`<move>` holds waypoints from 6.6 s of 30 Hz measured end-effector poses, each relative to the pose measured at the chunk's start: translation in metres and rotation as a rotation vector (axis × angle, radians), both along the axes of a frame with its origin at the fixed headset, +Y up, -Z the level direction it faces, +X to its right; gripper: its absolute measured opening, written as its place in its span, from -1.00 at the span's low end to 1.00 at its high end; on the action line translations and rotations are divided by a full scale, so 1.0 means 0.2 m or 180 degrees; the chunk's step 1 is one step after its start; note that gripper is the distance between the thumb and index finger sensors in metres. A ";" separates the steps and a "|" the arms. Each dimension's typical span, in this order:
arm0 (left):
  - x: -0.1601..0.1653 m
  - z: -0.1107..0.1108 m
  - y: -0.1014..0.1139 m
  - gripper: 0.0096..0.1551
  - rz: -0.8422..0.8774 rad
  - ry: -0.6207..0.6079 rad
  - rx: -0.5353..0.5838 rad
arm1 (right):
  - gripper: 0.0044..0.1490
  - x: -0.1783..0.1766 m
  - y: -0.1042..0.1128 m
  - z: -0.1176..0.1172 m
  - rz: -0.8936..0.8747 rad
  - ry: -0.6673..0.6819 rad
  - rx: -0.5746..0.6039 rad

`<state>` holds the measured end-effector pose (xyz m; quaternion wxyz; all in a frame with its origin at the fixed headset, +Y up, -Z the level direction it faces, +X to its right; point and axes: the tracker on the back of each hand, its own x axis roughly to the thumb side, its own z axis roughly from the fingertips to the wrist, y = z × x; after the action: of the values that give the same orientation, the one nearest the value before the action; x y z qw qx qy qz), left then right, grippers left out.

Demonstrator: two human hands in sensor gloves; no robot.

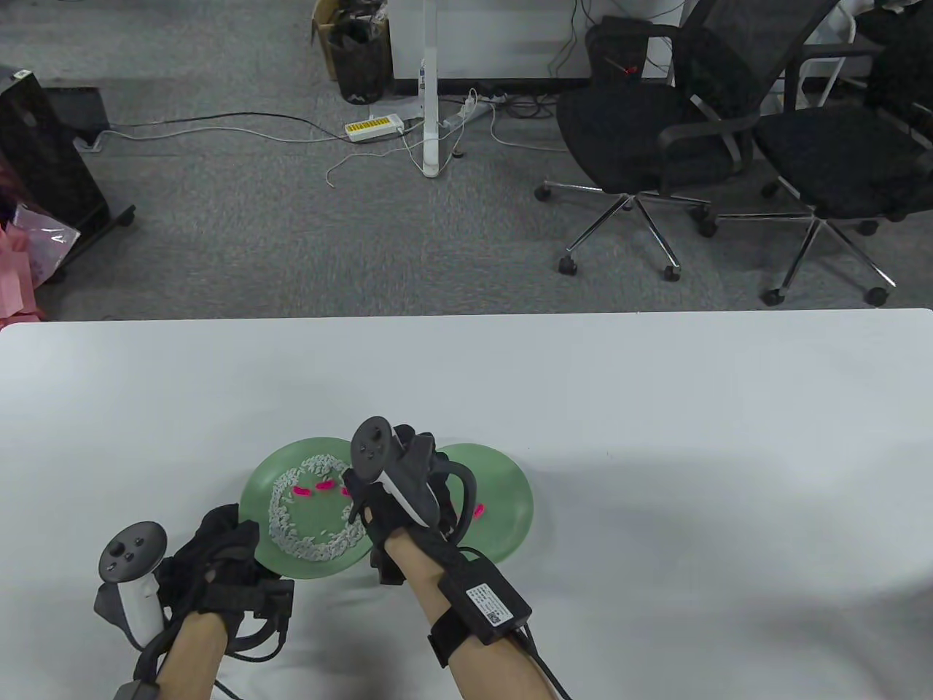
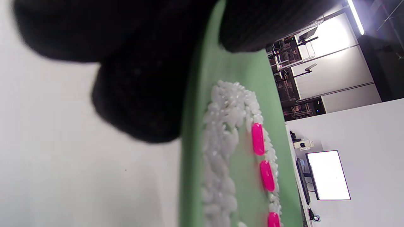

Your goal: Pick gummy candy with hand pinch into plate

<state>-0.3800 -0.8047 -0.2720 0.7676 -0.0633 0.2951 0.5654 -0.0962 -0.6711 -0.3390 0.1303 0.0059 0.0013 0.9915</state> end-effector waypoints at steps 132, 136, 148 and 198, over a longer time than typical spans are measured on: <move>0.02 0.02 0.06 -0.41 -0.0109 -0.0082 0.0044 | -0.47 -0.36 -0.11 -0.11 0.0795 0.0024 -0.0416; 0.01 0.01 0.05 -0.41 -0.0135 -0.0087 0.0045 | -0.46 -0.37 -0.12 -0.10 0.0826 0.0169 -0.0406; 0.00 0.00 0.03 -0.41 -0.0109 -0.0129 0.0009 | -0.48 -0.37 -0.15 -0.11 0.0818 0.0338 -0.0551; -0.06 -0.01 -0.06 -0.42 0.0074 -0.0060 -0.0068 | -0.44 0.54 -0.32 -0.24 0.1311 -0.0668 -0.0513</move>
<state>-0.3913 -0.8165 -0.2743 0.7630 -0.0802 0.2931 0.5706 0.0120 -0.7348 -0.3879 -0.0751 -0.1079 0.0679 0.9890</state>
